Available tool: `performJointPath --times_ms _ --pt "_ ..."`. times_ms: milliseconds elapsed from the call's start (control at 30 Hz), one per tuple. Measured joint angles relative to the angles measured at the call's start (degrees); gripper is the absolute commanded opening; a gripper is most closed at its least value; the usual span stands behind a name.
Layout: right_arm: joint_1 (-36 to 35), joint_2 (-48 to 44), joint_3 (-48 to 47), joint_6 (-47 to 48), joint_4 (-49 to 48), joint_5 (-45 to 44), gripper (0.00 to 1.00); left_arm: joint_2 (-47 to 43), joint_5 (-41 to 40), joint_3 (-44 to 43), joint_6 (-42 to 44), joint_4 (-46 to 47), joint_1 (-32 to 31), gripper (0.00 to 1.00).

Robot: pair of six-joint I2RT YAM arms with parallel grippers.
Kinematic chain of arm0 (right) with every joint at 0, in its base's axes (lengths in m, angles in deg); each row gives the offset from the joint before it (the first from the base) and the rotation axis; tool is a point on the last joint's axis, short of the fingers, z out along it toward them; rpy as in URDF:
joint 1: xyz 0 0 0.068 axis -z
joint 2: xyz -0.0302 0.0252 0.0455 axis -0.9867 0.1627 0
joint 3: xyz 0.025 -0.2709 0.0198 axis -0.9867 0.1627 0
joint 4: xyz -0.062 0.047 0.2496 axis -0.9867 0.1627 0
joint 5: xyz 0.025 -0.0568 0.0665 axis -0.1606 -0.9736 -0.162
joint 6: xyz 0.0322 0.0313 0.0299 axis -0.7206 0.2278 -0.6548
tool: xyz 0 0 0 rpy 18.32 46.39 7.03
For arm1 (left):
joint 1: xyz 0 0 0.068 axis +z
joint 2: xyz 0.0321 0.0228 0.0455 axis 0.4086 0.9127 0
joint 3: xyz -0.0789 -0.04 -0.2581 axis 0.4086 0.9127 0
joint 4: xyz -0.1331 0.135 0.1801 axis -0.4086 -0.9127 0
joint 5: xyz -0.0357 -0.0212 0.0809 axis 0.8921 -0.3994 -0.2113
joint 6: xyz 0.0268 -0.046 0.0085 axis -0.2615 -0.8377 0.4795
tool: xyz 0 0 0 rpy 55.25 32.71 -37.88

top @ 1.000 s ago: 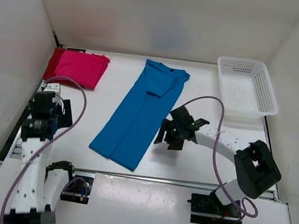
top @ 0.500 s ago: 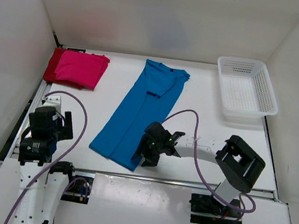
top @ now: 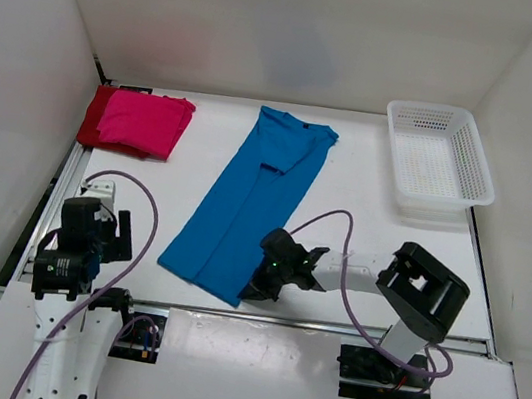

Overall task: Fold and stack the t-shirts
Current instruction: Rotate the tshirt 90 degrees

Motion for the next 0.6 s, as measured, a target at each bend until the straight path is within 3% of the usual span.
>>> performJointPath --times_ms 167,367,500,600 --pt "3.7 -8.4 6.7 3.6 4.5 -0.9 0.00 4.7 5.7 0.3 0.0 -4.0 -0.1 0.82" --pt "12.3 -21.4 16.1 12.6 9.6 -0.3 0.00 23.3 15.8 -6.4 0.0 -5.3 -2.2 0.78" --pt "15.6 -24.2 17.4 19.7 11.8 0.7 0.00 32.3 19.5 -8.5 -0.3 -1.4 -14.0 0.79" --pt "18.0 -25.4 17.4 24.0 13.8 1.4 0.15 36.3 20.2 -8.3 -0.1 3.1 -28.8 0.84"
